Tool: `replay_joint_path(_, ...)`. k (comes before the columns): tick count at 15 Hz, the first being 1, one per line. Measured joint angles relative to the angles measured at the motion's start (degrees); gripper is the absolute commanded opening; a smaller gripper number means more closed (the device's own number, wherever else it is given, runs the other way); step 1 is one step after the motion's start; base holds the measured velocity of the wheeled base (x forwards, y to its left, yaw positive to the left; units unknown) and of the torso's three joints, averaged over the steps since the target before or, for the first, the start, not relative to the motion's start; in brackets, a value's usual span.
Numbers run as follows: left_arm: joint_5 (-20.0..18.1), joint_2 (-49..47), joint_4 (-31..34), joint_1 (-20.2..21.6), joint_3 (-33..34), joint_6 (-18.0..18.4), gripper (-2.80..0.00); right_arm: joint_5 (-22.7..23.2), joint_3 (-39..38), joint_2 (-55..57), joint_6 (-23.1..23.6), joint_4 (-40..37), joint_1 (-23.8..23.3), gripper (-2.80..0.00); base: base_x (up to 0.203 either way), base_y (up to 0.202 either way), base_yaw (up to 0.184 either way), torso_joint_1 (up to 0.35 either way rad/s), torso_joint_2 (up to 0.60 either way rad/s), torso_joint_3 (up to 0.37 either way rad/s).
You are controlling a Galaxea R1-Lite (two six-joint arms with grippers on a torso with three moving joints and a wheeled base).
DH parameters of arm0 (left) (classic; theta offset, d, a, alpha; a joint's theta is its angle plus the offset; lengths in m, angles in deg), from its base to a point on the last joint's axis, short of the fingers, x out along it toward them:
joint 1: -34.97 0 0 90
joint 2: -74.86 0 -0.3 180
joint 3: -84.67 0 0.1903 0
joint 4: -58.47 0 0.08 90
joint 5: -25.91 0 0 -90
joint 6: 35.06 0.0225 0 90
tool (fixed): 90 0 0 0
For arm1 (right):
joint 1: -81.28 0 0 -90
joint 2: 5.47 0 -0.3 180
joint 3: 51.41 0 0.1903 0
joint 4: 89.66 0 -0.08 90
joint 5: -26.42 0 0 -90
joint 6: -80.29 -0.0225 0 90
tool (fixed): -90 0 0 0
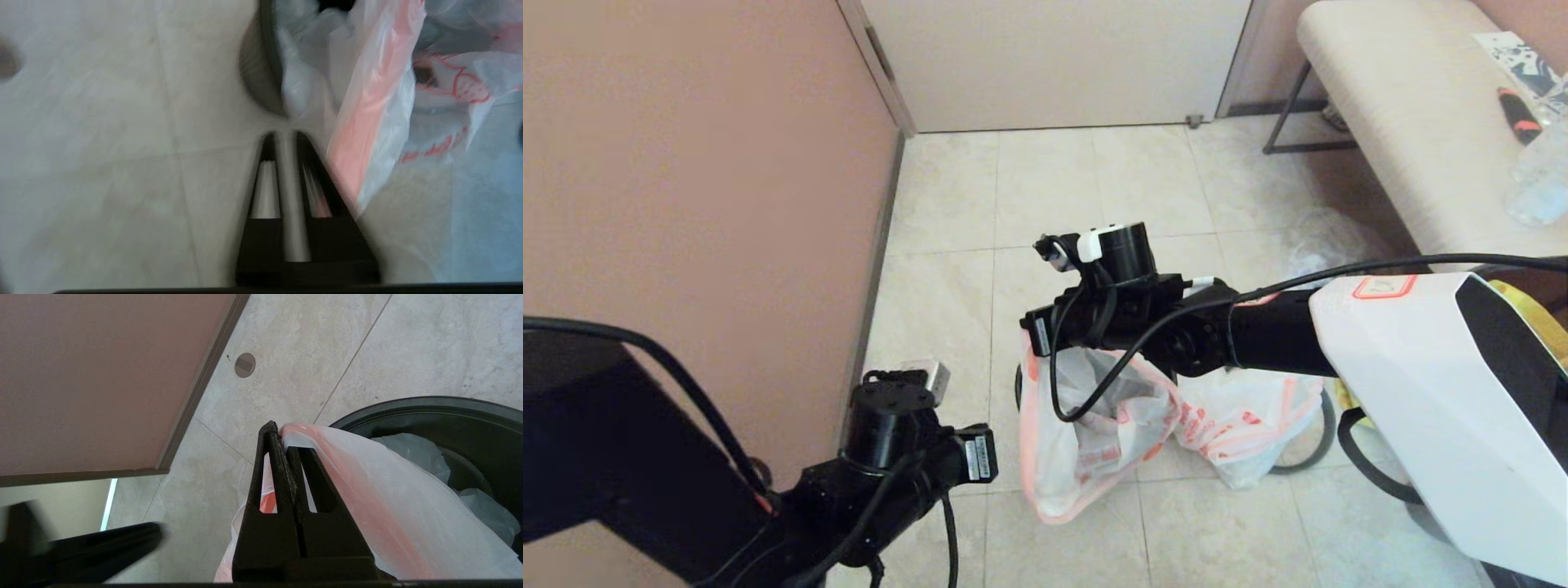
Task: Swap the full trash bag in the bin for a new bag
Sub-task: Put the new garbage bag on the trash can
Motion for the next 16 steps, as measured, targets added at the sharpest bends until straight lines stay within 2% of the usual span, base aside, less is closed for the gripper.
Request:
replay_joint_path(3, -10.03, -4.64, -9.61, 3.02, 0.52, 1.77, 0.0, -0.02, 0.0, 0.06, -0.05, 1.95, -0.31, -2.8, 0.0, 0.0, 0.0, 0.0, 0.0, 0.0)
replay_joint_path(5, -14.48, -5.78, -11.53, 4.27, 0.89, 2.03, 0.0, -0.04, 0.0, 0.13, -0.02, 2.08, -0.41, -2.8, 0.0, 0.0, 0.0, 0.0, 0.0, 0.0)
replay_joint_path(10, -19.27, -7.4, -11.75, 4.44, 0.4, 3.42, 0.0, -0.06, 0.0, 0.18, -0.02, 2.32, -0.58, -2.8, 0.0, 0.0, 0.0, 0.0, 0.0, 0.0)
replay_joint_path(14, -20.86, -11.24, -11.66, 4.61, -5.93, 6.82, 0.0, -0.04, 0.0, 0.24, 0.0, 2.12, -0.43, -2.8, 0.0, 0.0, 0.0, 0.0, 0.0, 0.0)
replay_joint_path(15, -20.67, -12.62, -11.66, 4.65, -8.09, 7.15, -2.8, -0.04, 0.0, 0.24, 0.0, 2.12, -0.36, -2.8, 0.0, 0.0, 0.0, 0.0, 0.0, 0.0)
replay_joint_path(16, -20.48, -13.66, -11.59, 4.69, -9.47, 7.2, -2.8, -0.04, 0.0, 0.24, 0.0, 2.1, -0.27, -2.8, 0.0, 0.0, 0.0, 0.0, 0.0, 0.0)
